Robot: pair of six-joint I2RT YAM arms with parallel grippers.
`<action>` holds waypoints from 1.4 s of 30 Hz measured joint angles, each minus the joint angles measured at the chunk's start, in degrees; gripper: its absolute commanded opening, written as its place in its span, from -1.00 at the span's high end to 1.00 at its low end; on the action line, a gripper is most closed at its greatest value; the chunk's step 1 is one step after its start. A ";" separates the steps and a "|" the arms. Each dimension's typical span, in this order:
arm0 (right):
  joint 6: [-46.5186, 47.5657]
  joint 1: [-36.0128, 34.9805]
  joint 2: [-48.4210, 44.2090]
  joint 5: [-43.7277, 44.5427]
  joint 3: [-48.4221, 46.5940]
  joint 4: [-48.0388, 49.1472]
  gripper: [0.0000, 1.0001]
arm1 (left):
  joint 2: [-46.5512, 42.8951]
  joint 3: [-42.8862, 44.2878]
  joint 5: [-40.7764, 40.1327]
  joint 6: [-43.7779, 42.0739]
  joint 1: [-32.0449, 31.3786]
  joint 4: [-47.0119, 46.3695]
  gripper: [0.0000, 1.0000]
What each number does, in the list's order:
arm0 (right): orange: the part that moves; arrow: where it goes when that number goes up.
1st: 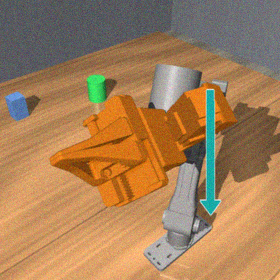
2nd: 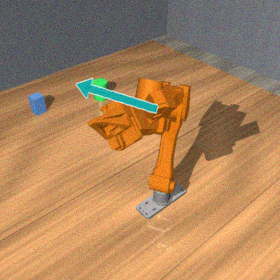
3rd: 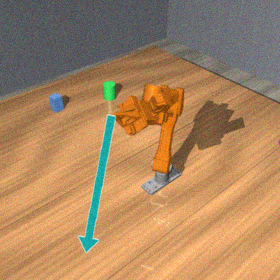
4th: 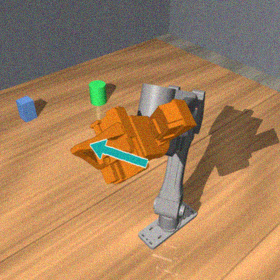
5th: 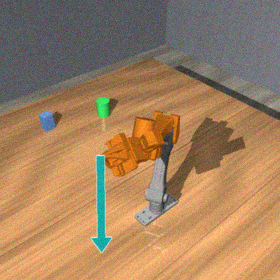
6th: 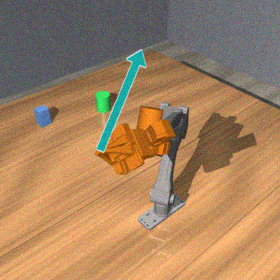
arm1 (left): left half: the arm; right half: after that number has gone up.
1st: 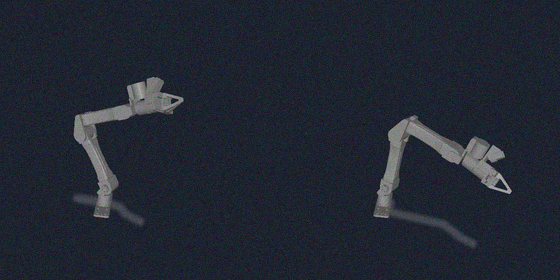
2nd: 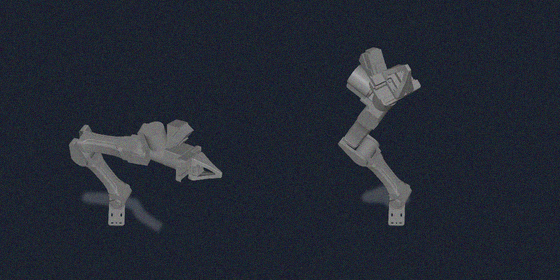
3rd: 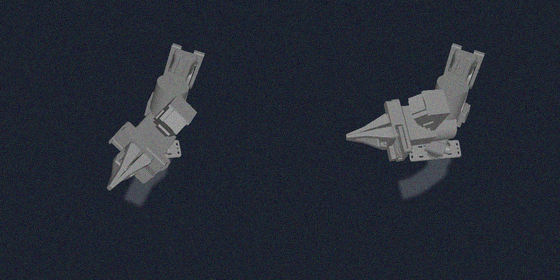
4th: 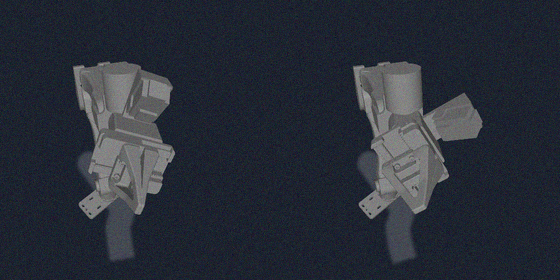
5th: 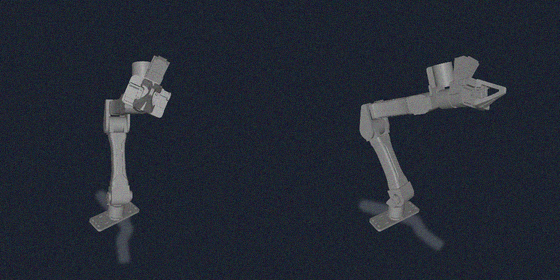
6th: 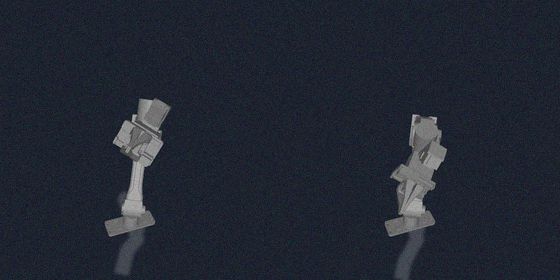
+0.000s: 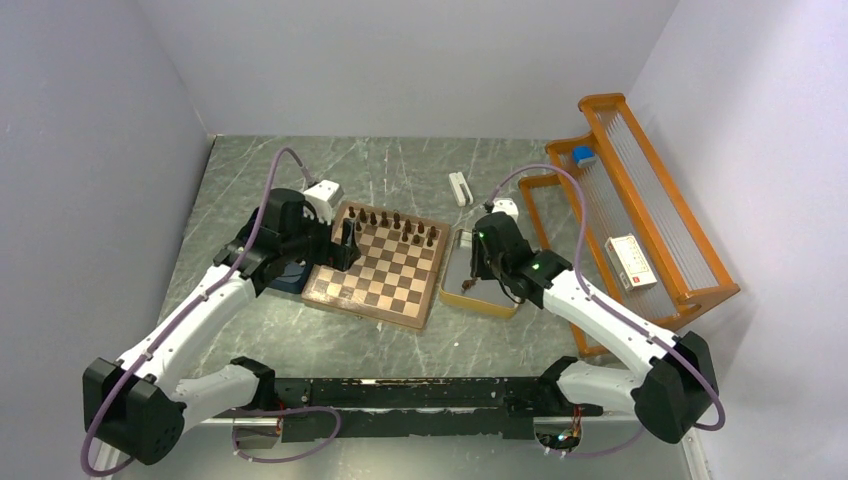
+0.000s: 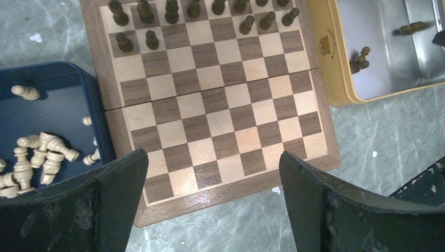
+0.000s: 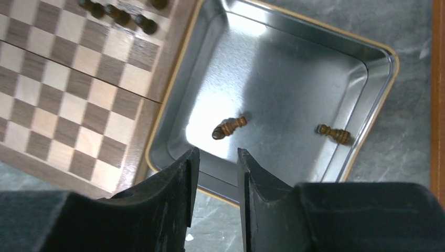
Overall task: Set up the chess pieces on the board
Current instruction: Pick up the chess piece from the storage box.
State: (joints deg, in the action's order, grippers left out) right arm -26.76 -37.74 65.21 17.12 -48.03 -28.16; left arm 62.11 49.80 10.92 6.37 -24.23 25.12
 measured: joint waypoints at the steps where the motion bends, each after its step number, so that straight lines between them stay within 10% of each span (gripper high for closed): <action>1: 0.00 0.31 0.22 -0.02 0.50 0.02 0.28 | -0.28 -0.07 -0.48 0.00 0.00 -0.02 -0.98; 42: 0.68 2.34 15.52 -8.55 5.57 10.56 0.41 | -4.81 -0.07 -13.11 0.04 -0.04 0.37 -0.98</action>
State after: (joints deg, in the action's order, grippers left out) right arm -26.09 -35.40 80.73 8.58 -42.46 -17.61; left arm 57.30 49.74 -2.20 6.42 -24.27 25.50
